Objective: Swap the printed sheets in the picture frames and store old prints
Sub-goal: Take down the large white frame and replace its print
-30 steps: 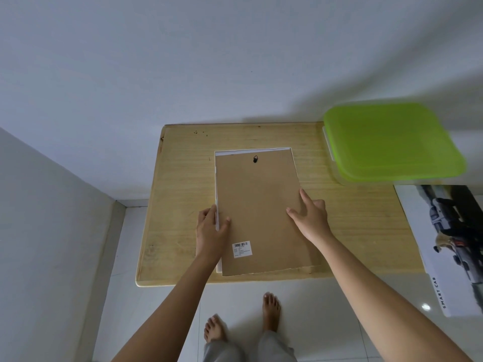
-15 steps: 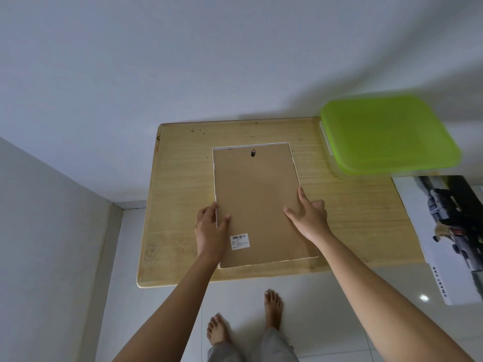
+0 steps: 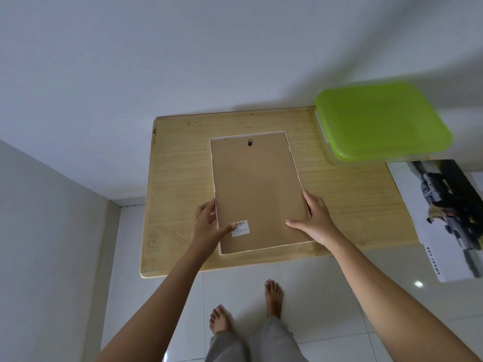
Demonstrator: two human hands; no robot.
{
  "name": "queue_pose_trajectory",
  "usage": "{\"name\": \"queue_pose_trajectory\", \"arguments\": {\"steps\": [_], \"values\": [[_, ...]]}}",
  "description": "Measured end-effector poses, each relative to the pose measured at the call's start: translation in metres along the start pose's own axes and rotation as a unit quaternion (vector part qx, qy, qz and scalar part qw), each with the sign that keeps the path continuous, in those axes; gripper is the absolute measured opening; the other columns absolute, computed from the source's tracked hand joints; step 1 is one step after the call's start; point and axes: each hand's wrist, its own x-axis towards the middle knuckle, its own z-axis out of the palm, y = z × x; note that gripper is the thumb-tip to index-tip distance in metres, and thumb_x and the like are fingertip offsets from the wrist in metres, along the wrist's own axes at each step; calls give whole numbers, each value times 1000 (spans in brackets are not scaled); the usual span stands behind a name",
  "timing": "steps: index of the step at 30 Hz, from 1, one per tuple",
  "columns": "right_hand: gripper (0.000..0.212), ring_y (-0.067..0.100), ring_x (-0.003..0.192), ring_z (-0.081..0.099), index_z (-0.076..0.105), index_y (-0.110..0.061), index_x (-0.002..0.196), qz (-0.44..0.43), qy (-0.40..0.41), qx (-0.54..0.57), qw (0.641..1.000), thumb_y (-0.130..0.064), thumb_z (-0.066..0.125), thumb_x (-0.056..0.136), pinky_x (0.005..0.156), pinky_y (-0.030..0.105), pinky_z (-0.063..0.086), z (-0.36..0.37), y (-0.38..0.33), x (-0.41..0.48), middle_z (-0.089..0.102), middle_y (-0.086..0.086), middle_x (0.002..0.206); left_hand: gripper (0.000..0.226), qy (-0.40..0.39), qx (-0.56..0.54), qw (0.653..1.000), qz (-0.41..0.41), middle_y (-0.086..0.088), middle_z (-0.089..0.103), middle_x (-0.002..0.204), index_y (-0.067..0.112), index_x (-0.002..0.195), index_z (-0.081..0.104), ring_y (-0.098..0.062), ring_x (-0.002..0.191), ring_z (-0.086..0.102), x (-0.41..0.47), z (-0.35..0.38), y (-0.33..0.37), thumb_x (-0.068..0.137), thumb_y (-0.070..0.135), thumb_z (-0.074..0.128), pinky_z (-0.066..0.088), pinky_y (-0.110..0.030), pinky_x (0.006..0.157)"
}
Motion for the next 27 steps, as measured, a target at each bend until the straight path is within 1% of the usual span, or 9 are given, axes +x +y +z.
{"name": "queue_pose_trajectory", "arguments": {"steps": [6, 11, 14, 15, 17, 19, 21, 24, 27], "values": [[96, 20, 131, 29, 30, -25, 143, -9, 68, 25, 997, -18, 83, 64, 104, 24, 25, 10, 2, 5, 32, 2, 141, 76, 33, 6, 999, 12, 2, 39, 120, 18, 138, 40, -10, 106, 48, 1, 5, -3, 72, 8, 76, 40, -20, 95], [93, 23, 131, 28, 30, -25, 143, -10, 99, 16, 995, -22, 82, 66, 108, 29, 24, 17, 1, 4, 32, 2, 142, 73, 50, 37, 998, 17, 4, 38, 124, 20, 139, 39, -8, 104, 46, 0, 9, -4, 74, 14, 74, 39, -22, 94], [93, 22, 133, 26, 28, -24, 144, -15, 86, 18, 996, -24, 81, 68, 110, 31, 24, 16, 2, 2, 30, 0, 144, 74, 48, 70, 996, 18, 2, 37, 130, 21, 140, 36, -10, 106, 45, -1, 10, -4, 76, 18, 73, 38, -22, 92], [94, 21, 134, 25, 26, -24, 145, -20, 75, 21, 997, -23, 81, 68, 110, 30, 23, 14, 4, 1, 29, 0, 145, 76, 45, 80, 996, 21, 3, 36, 130, 21, 141, 35, -11, 109, 46, -2, 11, -3, 75, 19, 74, 38, -23, 92], [97, 17, 137, 22, 23, -25, 146, -30, 43, 29, 998, -21, 81, 68, 111, 28, 21, 9, 9, -4, 26, -2, 147, 89, 40, 103, 994, 21, 6, 32, 129, 22, 143, 30, -14, 116, 43, -4, 13, -2, 69, 28, 80, 39, -28, 96], [100, 14, 138, 19, 20, -25, 146, -39, 18, 26, 999, -19, 82, 67, 112, 28, 20, 6, 11, -8, 22, -5, 149, 106, 41, 125, 991, 14, 5, 28, 133, 21, 145, 22, -14, 122, 34, -8, 18, 2, 61, 37, 84, 35, -32, 103], [102, 13, 138, 18, 20, -24, 146, -43, 16, 25, 999, -18, 83, 65, 113, 28, 19, 6, 12, -9, 22, -6, 150, 115, 48, 140, 989, 6, 4, 24, 137, 19, 146, 17, -14, 126, 27, -11, 23, 5, 56, 39, 86, 29, -33, 107], [102, 11, 136, 23, 26, -22, 144, -48, 37, 45, 997, -14, 85, 62, 109, 23, 21, 8, 12, -8, 27, -4, 147, 116, 56, 145, 988, -2, 3, 23, 138, 19, 146, 16, -15, 129, 23, -11, 27, 6, 55, 38, 86, 26, -33, 108], [100, 4, 126, 31, 32, -18, 143, -52, 53, 65, 995, -10, 86, 58, 105, 19, 23, 9, 10, -7, 34, -2, 142, 116, 54, 168, 984, -19, 1, 21, 140, 19, 145, 14, -20, 131, 22, -8, 28, 7, 56, 39, 85, 28, -40, 110]]}}
